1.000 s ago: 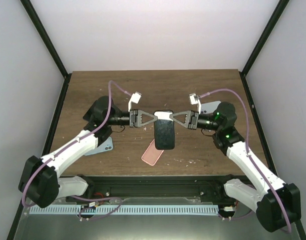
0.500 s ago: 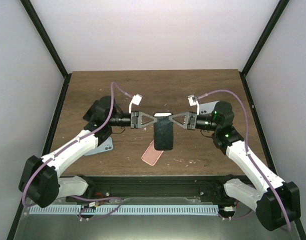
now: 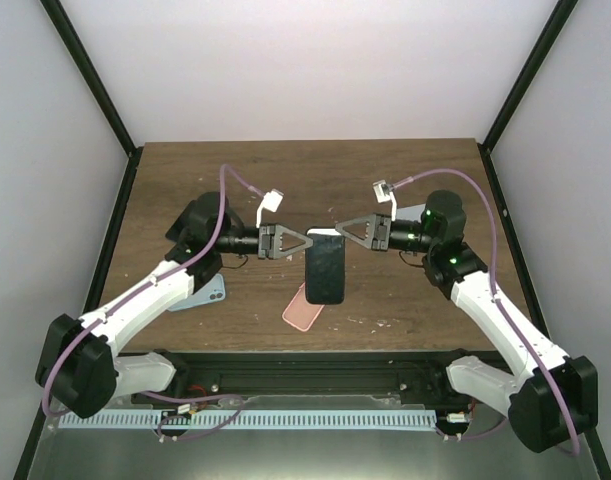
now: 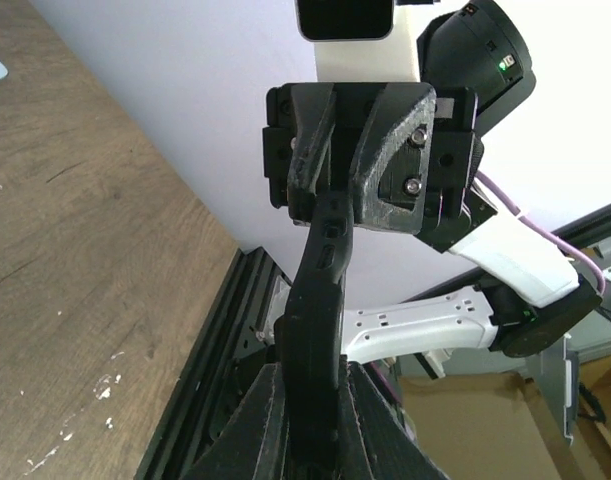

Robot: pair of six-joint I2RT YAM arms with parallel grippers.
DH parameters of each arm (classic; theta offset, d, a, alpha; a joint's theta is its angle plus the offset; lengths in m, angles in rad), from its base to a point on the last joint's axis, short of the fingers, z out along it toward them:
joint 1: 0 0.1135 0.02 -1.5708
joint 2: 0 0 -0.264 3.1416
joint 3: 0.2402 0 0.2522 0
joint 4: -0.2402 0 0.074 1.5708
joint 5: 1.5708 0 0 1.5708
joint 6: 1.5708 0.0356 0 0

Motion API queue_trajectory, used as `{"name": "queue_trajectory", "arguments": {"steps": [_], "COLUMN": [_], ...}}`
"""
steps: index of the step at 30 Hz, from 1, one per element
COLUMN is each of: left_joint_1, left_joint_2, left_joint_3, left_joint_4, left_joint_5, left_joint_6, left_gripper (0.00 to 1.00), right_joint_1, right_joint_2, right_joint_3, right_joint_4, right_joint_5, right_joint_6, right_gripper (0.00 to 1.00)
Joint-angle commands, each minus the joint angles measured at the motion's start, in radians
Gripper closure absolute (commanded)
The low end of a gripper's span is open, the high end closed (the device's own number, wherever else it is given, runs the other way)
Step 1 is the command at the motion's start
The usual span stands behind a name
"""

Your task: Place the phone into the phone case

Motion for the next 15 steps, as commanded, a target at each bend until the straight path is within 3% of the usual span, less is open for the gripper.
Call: {"name": "queue_trajectory", "arguments": {"steps": [1,5,15], "left_joint_1": [0.0,0.0,0.001], "left_joint_2": [-0.018,0.0,0.026], "left_joint_3": [0.037,0.094,0.102], "left_joint_4": [-0.079,-0.282,-0.279], "left_joint_5": [-0.03,-0.134,-0.149], "left_joint_6": [0.052,0.169,0.139], "left_gripper": [1.0,1.0,1.0], "right_joint_1": [0.006,0.007,0.01], "right_joint_2": [0.003,0.015,0.001], "right_joint_3": [0.105,0.15,0.142], "right_joint_4": [-0.103,-0.203,-0.239], "right_joint_5": [0.001,0.045,0.12], "right_joint_6": [-0.07,-0.132,-0.188], "right_gripper": [0.91,0.99,0.97]}}
